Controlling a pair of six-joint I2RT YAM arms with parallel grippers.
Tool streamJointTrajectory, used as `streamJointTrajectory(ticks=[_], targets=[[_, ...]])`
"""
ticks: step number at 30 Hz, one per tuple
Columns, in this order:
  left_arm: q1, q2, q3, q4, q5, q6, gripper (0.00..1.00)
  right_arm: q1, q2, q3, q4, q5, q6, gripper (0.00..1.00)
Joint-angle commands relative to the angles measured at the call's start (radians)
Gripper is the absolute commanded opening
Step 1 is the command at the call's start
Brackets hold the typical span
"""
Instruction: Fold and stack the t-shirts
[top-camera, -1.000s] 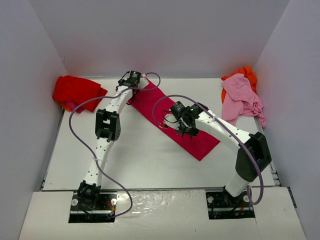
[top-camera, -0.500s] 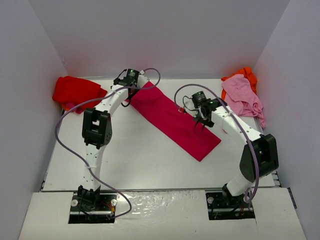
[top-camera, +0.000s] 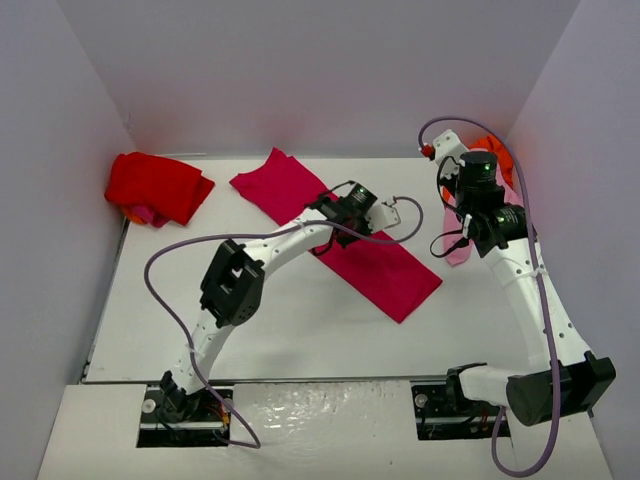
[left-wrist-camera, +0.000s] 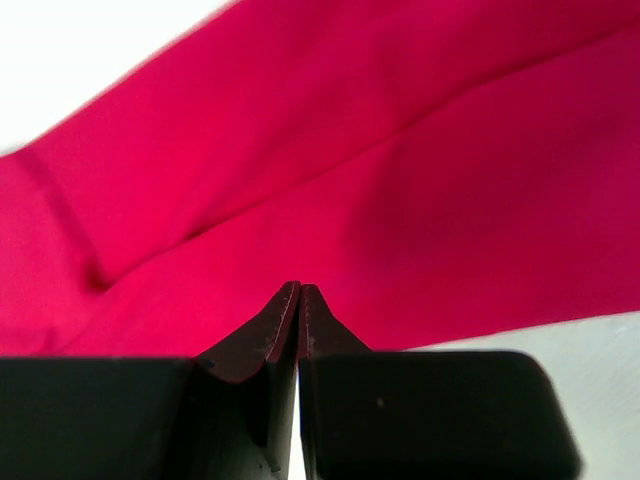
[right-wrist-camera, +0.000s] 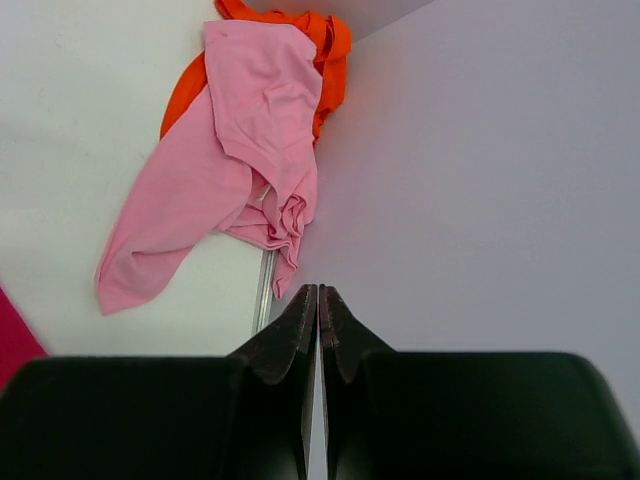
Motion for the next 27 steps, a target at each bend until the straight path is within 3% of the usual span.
streamJointTrajectory(ticks=[1, 9, 14, 27], targets=[[-0.016, 0.075, 0.151, -0.043, 0.073, -0.075, 0.0, -0.012, -0.012, -0.033, 0.081, 0.053, 0.022, 0.03], [-0.089, 0.188, 0.235, -0.079, 0.098, -0.094, 0.0, -0.016, -0.01, -0.089, 0.082, 0.055, 0.032, 0.02], [-0.112, 0.234, 0.26, -0.169, 0.183, -0.057, 0.0, -0.018, -0.024, -0.108, 0.08, 0.06, 0.02, 0.03], [-0.095, -0.045, -0.33, -0.175, 0.255, 0.057, 0.0, -0.018, -0.007, -0.11, 0.081, 0.031, 0.017, 0.05]])
